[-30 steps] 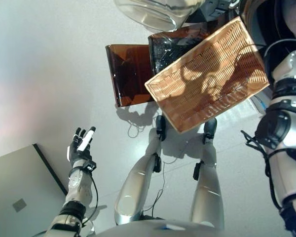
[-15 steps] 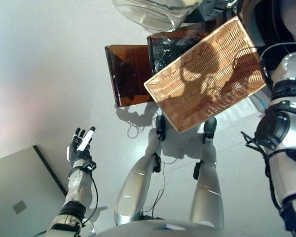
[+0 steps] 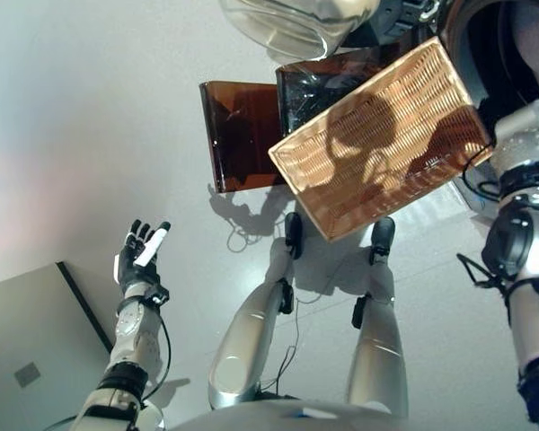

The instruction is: Pick up the clothes and place them into the washing machine

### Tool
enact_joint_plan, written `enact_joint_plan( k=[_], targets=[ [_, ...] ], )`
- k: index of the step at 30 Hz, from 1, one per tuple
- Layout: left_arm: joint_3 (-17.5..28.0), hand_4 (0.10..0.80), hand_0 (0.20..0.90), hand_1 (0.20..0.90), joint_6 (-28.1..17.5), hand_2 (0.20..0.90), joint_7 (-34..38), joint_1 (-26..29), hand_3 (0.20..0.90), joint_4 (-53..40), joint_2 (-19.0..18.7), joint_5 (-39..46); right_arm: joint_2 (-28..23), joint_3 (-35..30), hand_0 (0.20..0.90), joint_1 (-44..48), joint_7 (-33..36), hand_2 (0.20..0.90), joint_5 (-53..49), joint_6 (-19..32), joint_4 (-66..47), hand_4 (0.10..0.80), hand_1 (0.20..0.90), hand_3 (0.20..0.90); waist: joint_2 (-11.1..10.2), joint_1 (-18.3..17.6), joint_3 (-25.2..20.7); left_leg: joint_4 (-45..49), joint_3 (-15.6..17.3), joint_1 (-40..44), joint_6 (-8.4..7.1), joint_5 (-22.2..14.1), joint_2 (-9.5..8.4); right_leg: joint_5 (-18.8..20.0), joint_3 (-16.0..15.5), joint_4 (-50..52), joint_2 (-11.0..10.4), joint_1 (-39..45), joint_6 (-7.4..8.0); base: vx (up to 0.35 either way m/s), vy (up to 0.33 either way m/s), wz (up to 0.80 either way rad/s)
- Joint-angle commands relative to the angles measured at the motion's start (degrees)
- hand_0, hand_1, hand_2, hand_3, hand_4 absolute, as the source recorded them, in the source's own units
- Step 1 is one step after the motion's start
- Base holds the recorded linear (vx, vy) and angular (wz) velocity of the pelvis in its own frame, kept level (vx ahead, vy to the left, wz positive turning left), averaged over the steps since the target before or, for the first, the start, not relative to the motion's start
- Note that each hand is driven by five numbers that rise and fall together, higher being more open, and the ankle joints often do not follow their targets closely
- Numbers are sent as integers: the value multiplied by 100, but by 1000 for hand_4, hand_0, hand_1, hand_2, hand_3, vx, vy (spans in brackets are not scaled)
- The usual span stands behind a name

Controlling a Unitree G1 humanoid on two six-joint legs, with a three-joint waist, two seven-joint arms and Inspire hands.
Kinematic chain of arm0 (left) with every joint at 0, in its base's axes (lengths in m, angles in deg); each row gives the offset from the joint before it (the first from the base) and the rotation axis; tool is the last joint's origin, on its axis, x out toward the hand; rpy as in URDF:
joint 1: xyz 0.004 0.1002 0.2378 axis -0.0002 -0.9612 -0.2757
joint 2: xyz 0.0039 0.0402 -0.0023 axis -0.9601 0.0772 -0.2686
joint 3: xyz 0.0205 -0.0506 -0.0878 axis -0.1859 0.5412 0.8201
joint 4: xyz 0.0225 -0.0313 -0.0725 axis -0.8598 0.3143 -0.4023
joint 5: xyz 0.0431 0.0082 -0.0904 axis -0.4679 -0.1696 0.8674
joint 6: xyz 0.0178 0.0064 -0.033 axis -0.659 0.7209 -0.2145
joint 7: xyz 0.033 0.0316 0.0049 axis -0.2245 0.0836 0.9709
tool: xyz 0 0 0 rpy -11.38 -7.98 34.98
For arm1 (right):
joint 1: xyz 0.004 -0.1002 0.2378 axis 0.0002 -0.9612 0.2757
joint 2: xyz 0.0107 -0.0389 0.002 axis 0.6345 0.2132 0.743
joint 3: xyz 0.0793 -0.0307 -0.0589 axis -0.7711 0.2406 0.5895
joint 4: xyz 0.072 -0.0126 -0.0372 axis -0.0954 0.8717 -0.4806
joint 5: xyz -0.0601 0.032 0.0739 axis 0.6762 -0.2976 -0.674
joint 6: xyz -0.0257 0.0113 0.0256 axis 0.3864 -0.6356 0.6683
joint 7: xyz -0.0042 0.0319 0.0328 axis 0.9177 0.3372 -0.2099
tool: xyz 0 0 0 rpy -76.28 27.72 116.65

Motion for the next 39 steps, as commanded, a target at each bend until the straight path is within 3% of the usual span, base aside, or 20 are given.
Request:
enact_joint_plan(
  k=[1,6,20,39],
  targets=[
    [178,800,900,900,-494,900,41,-386,900,146,-348,-188,-1362,1187,900,-708,748,900,1824,-161,-425,800,900,900,185,207,-945,-295,-187,325,-475,-219,28,-629,-392,352,338,161,-17,12,4,9],
    [238,800,900,900,-561,900,5,-388,900,247,-257,-259,-1138,1106,900,-1263,806,900,2520,-458,-720,800,900,900,118,209,-951,-295,-200,332,-461,-211,36,-640,-387,336,341,204,-13,6,-6,7],
    [391,800,900,900,-678,900,-126,-433,900,429,-177,-517,-454,1212,900,-2410,535,900,3890,-533,-1313,800,900,900,17,177,-929,-295,-195,330,-435,-205,62,-634,-383,340,349,201,-34,1,1,0],
    [596,800,900,900,-704,900,-72,-388,900,942,-101,-684,601,1798,900,-3653,-265,900,4306,72,-1315,800,900,900,-143,67,-918,-295,-162,440,-436,-240,102,-659,-408,375,377,280,-69,1,-1,-1]
  ],
)
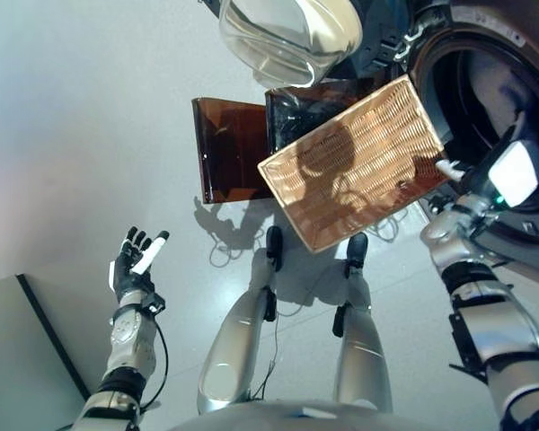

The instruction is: Pick up the clothes and place them into the washing machine

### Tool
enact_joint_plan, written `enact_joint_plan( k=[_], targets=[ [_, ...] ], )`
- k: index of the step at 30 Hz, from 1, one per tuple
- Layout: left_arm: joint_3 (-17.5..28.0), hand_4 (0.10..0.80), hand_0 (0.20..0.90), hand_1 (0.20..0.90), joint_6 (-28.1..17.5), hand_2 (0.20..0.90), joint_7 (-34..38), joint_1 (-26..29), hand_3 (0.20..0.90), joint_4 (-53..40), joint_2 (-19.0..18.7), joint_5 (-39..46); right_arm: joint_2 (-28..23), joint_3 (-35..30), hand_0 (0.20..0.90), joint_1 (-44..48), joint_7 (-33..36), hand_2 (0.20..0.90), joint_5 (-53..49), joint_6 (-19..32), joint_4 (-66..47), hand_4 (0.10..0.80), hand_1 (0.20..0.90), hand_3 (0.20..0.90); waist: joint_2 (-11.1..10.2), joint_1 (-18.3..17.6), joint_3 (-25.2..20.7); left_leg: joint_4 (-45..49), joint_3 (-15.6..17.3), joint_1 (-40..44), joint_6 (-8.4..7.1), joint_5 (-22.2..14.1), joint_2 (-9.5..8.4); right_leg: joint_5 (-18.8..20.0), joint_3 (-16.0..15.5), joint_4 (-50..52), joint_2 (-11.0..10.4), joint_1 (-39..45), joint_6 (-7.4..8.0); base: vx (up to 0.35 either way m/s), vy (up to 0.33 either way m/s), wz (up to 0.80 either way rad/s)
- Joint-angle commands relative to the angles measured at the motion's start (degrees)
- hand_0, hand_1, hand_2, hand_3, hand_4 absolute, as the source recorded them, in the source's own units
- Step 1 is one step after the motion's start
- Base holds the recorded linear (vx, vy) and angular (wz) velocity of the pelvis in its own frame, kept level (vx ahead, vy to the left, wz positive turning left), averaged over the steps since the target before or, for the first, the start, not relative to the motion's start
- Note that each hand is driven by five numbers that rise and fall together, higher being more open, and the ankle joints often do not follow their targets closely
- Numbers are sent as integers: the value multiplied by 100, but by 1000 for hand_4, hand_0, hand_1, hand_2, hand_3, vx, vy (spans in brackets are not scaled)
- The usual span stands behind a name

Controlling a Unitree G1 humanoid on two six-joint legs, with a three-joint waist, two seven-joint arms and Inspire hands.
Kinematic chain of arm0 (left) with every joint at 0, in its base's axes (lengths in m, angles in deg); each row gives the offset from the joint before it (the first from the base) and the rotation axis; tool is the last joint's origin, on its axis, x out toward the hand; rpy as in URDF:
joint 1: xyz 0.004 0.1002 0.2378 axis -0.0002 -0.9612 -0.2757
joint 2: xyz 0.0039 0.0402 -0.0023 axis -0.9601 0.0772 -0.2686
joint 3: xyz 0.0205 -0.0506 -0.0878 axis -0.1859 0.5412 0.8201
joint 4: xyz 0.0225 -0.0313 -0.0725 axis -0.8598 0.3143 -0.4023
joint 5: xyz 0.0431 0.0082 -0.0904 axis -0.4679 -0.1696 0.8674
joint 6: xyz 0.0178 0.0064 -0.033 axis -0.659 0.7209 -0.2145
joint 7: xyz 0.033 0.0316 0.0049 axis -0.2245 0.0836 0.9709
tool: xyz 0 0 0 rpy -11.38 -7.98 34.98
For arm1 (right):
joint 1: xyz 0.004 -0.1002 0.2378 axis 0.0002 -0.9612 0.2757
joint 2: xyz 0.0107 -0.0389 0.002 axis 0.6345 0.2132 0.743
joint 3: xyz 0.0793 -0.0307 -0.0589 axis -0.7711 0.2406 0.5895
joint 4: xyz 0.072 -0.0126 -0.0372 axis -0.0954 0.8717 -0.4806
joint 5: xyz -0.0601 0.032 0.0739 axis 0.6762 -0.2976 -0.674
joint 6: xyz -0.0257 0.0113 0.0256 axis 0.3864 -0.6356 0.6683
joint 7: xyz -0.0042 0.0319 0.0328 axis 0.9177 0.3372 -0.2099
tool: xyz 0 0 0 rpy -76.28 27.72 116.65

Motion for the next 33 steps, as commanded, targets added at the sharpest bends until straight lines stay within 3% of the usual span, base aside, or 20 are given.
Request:
enact_joint_plan(
  k=[1,17,21,22,26,31,32,33],
  targets=[
    [305,800,900,900,-466,900,206,-359,900,374,-167,-73,-244,260,900,-328,184,900,101,326,72,800,900,900,397,148,-560,-624,-101,493,-418,-2,42,-575,-344,365,339,163,-55,0,0,0],
    [322,800,900,900,-437,900,525,-223,900,1020,-125,-507,444,669,900,-1091,-96,900,57,569,474,800,900,900,201,59,-693,-624,-101,840,-432,-103,22,-606,-356,314,319,588,-25,14,1,0],
    [264,800,900,900,-362,900,656,-189,900,1210,-179,-897,615,732,900,-1393,-414,900,-147,753,494,800,900,900,73,14,-752,-624,-130,1073,-460,-164,0,-611,-375,251,300,918,4,81,-23,1],
    [176,800,900,900,-266,900,758,-153,900,1476,-288,-1414,677,881,900,-1648,-845,900,-188,908,453,800,900,900,-66,-20,-800,-624,-168,1305,-502,-212,-18,-601,-380,194,288,1209,41,97,-41,-3],
    [125,800,900,900,-96,900,829,-136,900,1910,-360,-1989,792,866,900,-1865,-1254,900,-418,1066,440,800,900,900,-217,-82,-827,-624,-190,1569,-557,-238,-25,-610,-398,146,272,1547,73,103,-39,5],
    [125,800,900,900,-96,900,829,-136,900,1910,-360,-1989,792,866,900,-1865,-1254,900,-418,1066,440,800,900,900,-217,-82,-825,-624,-190,1572,-557,-239,-25,-610,-398,145,272,1550,73,17,-4,1],
    [168,800,900,900,-50,900,865,-143,900,2046,-368,-2021,833,839,900,-1969,-1383,900,-503,1144,371,800,900,900,-261,-108,-847,-624,-198,1651,-576,-235,-15,-613,-398,150,267,1626,77,307,-51,0],
    [172,800,900,900,224,900,888,-57,900,2609,-374,-2548,1155,775,900,-2248,-2155,900,-1080,1327,507,800,900,900,-474,-218,-985,-624,-278,2185,-645,-238,-17,-675,-495,78,236,2197,104,337,-49,-1]
  ],
)
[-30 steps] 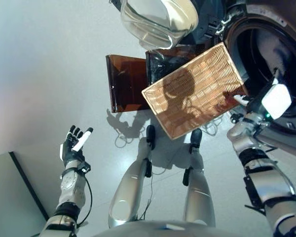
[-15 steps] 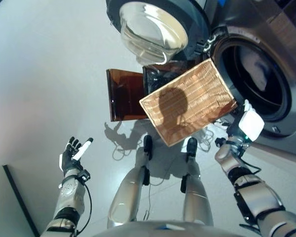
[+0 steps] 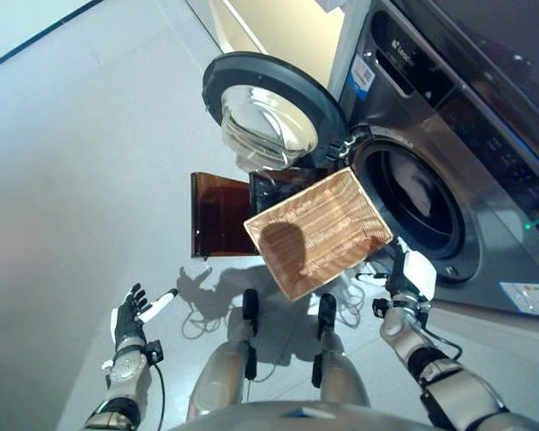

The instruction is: Pick up the clothes and place them into the washing machine

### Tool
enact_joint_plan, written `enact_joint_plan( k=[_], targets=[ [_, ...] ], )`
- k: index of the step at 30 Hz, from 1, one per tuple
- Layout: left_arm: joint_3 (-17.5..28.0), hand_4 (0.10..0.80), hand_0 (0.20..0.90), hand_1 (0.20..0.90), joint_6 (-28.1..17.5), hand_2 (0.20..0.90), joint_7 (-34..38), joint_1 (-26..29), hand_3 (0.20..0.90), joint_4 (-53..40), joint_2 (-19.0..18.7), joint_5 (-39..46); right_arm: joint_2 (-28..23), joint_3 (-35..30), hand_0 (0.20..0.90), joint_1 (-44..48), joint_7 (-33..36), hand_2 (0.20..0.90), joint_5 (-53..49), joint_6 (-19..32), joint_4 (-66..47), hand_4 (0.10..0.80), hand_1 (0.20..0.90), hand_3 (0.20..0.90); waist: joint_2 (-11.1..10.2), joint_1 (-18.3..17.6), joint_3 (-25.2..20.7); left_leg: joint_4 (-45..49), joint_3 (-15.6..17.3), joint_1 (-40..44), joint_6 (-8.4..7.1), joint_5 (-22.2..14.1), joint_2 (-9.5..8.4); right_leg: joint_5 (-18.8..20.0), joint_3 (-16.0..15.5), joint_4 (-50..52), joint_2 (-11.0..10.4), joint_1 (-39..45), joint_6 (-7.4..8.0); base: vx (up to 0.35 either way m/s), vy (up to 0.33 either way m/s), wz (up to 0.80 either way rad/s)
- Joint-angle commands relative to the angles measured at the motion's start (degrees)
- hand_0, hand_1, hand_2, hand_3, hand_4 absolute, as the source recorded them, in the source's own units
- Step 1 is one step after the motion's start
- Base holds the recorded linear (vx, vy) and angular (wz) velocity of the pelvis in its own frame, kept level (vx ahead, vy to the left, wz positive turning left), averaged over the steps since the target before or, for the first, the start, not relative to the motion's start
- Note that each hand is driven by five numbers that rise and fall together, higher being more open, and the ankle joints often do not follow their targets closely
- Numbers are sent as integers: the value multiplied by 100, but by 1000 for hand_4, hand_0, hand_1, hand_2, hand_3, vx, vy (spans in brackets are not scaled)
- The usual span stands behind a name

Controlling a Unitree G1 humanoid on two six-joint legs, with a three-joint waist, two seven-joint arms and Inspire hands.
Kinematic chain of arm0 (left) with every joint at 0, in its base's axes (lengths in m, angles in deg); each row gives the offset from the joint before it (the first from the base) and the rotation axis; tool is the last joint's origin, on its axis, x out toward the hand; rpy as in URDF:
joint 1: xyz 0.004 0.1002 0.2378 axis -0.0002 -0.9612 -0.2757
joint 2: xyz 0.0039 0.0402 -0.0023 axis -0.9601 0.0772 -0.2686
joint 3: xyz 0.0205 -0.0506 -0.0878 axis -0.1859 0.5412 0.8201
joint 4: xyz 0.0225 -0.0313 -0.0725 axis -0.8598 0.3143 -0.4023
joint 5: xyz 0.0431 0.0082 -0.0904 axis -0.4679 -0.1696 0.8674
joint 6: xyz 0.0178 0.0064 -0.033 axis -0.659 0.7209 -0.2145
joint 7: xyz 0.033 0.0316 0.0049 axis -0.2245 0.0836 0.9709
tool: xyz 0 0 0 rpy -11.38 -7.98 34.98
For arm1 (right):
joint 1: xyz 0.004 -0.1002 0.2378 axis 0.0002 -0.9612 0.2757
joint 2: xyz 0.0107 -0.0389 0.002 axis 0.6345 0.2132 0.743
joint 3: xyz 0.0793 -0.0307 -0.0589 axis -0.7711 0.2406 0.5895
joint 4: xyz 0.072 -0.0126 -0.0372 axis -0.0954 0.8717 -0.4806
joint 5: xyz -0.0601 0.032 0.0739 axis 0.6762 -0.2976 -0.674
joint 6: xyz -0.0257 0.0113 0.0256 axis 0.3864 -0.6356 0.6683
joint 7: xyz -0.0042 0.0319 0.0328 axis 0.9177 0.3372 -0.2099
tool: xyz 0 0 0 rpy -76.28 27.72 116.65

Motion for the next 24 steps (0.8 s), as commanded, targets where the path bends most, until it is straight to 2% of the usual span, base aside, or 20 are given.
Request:
enact_joint_plan(
  k=[1,7,13,16,24],
  targets=[
    [111,800,900,900,140,900,336,260,900,817,-424,-728,70,-146,900,-189,-898,900,-802,501,-219,800,900,900,42,45,-90,-53,-186,780,-548,-230,-61,-325,-314,234,253,929,80,312,-33,10],
    [26,800,900,900,328,900,218,312,900,1083,-488,-1170,255,-195,900,-277,-1324,900,-924,435,-85,800,900,900,-78,-64,-233,-53,-186,1131,-560,-263,-66,-312,-306,159,219,1290,139,58,19,9],
    [-6,800,900,900,535,900,65,313,900,1409,-460,-1474,481,-349,900,-402,-1757,900,-1090,278,483,800,900,900,-156,-110,-400,-53,-158,1400,-555,-299,-83,-194,-294,104,160,1556,218,33,28,0],
    [-84,800,900,900,704,900,-87,244,900,1661,-385,-1840,572,-629,900,-616,-2031,900,-1237,148,918,800,900,900,-214,-164,-601,-53,-130,1651,-540,-361,-106,-141,-279,41,123,1802,269,53,65,1],
    [-106,800,900,900,839,900,-295,71,900,1857,-302,-2165,678,-858,900,-968,-2400,900,-1212,-40,1334,800,900,900,-343,-255,-909,-53,-60,2092,-515,-476,-93,-226,-227,9,129,2202,299,18,48,-3]
  ],
)
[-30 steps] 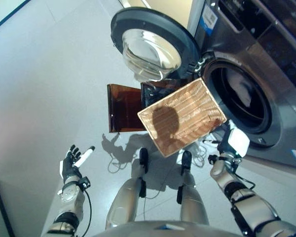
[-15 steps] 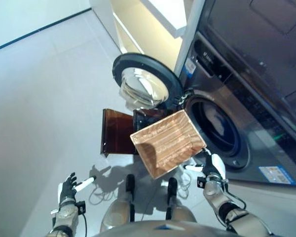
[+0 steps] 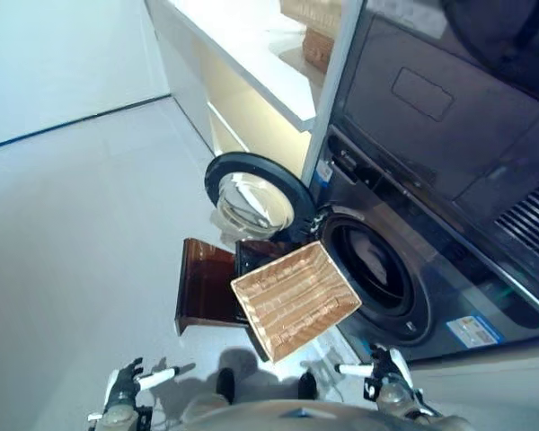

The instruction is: Pick up the clothes and place them into the washing machine

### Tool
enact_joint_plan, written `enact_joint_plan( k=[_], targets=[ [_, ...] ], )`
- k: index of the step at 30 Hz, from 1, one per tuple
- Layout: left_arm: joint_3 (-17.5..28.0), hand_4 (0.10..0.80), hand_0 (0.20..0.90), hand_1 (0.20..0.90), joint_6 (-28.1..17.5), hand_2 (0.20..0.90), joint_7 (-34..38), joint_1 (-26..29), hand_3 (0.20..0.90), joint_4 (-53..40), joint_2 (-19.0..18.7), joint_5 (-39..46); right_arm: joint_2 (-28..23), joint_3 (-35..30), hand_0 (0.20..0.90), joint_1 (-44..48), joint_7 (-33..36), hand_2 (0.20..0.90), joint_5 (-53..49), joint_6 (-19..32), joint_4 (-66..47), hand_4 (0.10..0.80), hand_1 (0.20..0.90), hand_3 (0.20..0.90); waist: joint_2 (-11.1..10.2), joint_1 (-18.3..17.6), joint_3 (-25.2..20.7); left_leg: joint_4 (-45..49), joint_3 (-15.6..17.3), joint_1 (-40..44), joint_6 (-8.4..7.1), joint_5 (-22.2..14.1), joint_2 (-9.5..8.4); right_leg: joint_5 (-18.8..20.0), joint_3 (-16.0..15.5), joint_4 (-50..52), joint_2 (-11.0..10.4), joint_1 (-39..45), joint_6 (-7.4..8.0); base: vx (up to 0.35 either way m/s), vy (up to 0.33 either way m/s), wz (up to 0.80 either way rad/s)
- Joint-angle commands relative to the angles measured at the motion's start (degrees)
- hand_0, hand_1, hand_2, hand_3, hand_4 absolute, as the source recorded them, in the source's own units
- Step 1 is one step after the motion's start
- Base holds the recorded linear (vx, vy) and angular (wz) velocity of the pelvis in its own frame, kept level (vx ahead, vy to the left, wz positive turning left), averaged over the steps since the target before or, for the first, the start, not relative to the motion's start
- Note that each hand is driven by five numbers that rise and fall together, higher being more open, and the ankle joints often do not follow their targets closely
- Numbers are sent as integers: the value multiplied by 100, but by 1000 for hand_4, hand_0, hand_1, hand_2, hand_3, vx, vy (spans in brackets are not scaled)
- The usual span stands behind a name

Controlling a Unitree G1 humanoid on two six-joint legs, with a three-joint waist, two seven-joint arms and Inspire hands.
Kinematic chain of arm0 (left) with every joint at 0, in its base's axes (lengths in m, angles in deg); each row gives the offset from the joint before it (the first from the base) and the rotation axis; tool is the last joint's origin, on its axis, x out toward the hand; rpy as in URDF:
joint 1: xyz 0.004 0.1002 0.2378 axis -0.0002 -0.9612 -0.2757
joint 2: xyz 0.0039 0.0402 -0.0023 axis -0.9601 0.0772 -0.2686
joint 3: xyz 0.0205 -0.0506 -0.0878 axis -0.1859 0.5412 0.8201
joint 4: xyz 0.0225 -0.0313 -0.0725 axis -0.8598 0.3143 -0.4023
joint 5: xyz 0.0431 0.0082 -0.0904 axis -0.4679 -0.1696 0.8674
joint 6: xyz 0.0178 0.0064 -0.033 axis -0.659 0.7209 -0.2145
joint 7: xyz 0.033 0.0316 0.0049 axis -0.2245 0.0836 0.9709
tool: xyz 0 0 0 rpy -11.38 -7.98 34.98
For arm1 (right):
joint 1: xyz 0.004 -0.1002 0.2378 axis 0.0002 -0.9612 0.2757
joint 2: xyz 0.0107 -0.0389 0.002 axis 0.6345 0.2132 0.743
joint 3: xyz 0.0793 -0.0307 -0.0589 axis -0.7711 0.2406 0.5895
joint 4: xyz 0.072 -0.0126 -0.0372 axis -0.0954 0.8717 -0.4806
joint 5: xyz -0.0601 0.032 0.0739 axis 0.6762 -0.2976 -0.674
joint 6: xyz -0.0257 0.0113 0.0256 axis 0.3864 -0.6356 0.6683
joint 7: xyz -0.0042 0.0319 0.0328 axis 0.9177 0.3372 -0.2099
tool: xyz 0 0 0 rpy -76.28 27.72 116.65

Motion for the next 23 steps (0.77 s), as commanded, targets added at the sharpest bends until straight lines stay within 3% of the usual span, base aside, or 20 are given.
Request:
enact_joint_plan(
  k=[1,11,23],
  targets=[
    [-198,800,900,900,-129,900,-6,403,900,320,-155,-184,-167,-151,900,282,-46,900,-92,8,-46,800,900,900,211,35,6,-12,-8,292,-558,-143,-57,128,-71,23,208,365,256,-11,31,-3],
    [-169,800,900,900,64,900,-134,331,900,534,-127,-431,87,-100,900,75,-374,900,-78,-70,14,800,900,900,21,-71,-208,-12,20,653,-537,-211,35,-60,22,88,322,689,189,-3,8,-3],
    [-274,800,900,900,128,900,-175,261,900,597,200,-418,237,-106,900,-16,-458,900,-135,-129,171,800,900,900,11,-101,-313,-12,-27,830,-508,-254,56,-151,14,118,342,882,139,-2,0,-1]
  ],
)
